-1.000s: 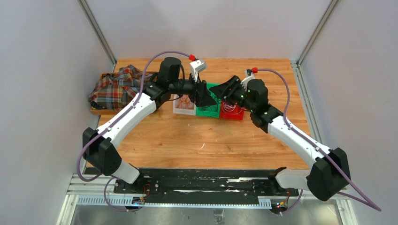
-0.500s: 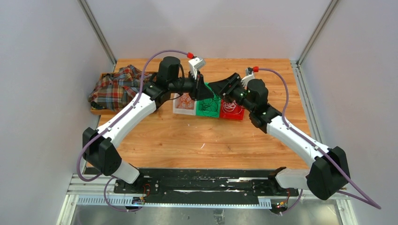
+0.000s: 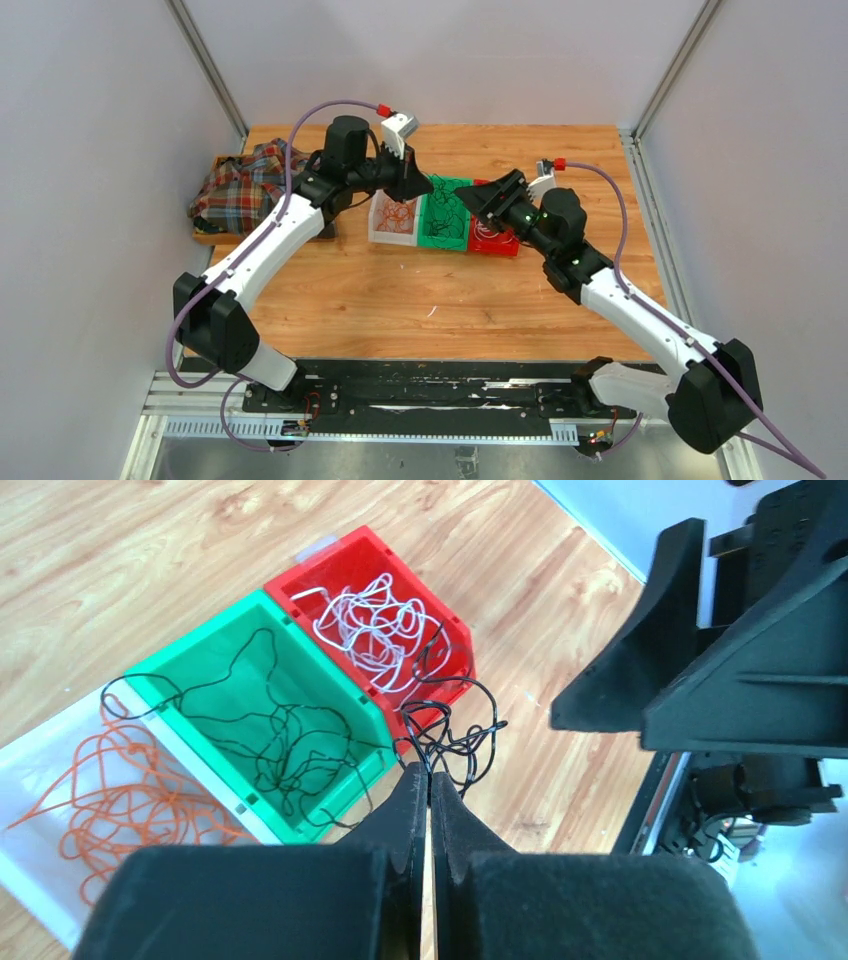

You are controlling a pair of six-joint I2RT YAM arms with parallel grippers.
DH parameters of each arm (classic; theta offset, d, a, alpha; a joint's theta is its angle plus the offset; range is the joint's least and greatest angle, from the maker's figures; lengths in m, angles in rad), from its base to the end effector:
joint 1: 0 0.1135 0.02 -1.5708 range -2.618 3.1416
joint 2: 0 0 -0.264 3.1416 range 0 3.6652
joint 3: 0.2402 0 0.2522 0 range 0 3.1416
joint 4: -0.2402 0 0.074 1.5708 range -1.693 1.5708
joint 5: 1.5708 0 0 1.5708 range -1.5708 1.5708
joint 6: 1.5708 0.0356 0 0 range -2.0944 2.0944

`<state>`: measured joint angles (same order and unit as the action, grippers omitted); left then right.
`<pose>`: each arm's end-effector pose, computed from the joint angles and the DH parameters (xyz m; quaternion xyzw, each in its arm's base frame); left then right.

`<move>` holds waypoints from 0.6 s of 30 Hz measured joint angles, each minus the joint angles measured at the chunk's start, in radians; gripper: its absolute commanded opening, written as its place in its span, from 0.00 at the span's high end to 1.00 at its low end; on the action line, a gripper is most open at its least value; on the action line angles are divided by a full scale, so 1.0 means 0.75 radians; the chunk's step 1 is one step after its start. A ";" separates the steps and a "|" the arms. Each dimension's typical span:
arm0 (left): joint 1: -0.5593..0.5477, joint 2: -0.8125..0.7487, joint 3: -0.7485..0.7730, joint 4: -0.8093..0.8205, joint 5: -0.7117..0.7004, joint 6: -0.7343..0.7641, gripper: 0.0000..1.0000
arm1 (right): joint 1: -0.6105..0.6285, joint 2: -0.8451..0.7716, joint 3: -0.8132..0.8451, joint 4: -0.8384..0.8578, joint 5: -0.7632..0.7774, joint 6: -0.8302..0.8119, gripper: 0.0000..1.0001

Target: Untangle the cables

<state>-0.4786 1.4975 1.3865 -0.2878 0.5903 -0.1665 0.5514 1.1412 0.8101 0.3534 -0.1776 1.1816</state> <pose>0.2982 -0.1770 0.3691 0.2828 0.7624 -0.3976 0.4250 0.2269 0.1469 0.3330 0.1556 0.6818 0.5828 0.4139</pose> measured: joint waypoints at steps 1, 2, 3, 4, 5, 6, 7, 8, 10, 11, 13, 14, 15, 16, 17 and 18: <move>0.003 -0.001 0.000 -0.002 -0.015 0.012 0.99 | -0.006 -0.019 -0.014 0.000 -0.001 0.001 0.43; 0.005 -0.001 0.000 -0.005 -0.026 0.026 0.99 | -0.012 -0.035 -0.026 0.000 -0.001 0.001 0.43; 0.005 -0.001 0.000 -0.010 -0.042 0.047 0.99 | -0.021 -0.051 -0.039 -0.003 -0.001 0.000 0.43; 0.005 -0.001 0.000 -0.011 -0.045 0.050 0.99 | -0.030 -0.065 -0.049 -0.007 -0.001 0.000 0.43; 0.005 -0.001 0.000 -0.014 -0.050 0.063 0.99 | -0.041 -0.083 -0.063 -0.018 -0.001 -0.001 0.43; 0.005 -0.001 0.000 -0.020 -0.055 0.073 0.99 | -0.051 -0.101 -0.073 -0.031 0.000 -0.004 0.43; 0.005 -0.001 0.001 -0.026 -0.060 0.083 0.99 | -0.060 -0.115 -0.080 -0.043 0.002 -0.008 0.42; 0.005 -0.001 0.001 -0.030 -0.064 0.090 0.99 | -0.070 -0.130 -0.087 -0.056 0.003 -0.014 0.42; 0.005 0.007 0.005 -0.034 -0.075 0.106 0.99 | -0.093 -0.169 -0.096 -0.098 0.005 -0.033 0.41; 0.004 0.016 0.012 -0.035 -0.081 0.115 0.99 | -0.105 -0.187 -0.097 -0.118 0.006 -0.042 0.40; 0.004 0.049 0.034 -0.037 -0.101 0.134 0.99 | -0.129 -0.221 -0.097 -0.158 0.006 -0.068 0.39; 0.004 0.072 0.046 -0.037 -0.112 0.146 0.99 | -0.142 -0.238 -0.097 -0.180 0.006 -0.081 0.38; 0.004 0.101 0.061 -0.037 -0.130 0.160 0.99 | -0.156 -0.252 -0.097 -0.200 0.006 -0.095 0.38; 0.004 0.136 0.077 -0.037 -0.153 0.176 0.99 | -0.169 -0.264 -0.097 -0.220 0.007 -0.109 0.37; 0.004 0.167 0.087 -0.037 -0.175 0.188 0.96 | -0.183 -0.278 -0.097 -0.242 0.007 -0.125 0.37; 0.004 0.204 0.101 -0.038 -0.202 0.204 0.90 | -0.197 -0.290 -0.097 -0.264 0.007 -0.142 0.36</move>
<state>-0.4755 1.6508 1.4624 -0.3164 0.4389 -0.0135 0.4038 0.9237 0.7372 0.1551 -0.1722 1.0748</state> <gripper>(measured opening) 0.017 0.626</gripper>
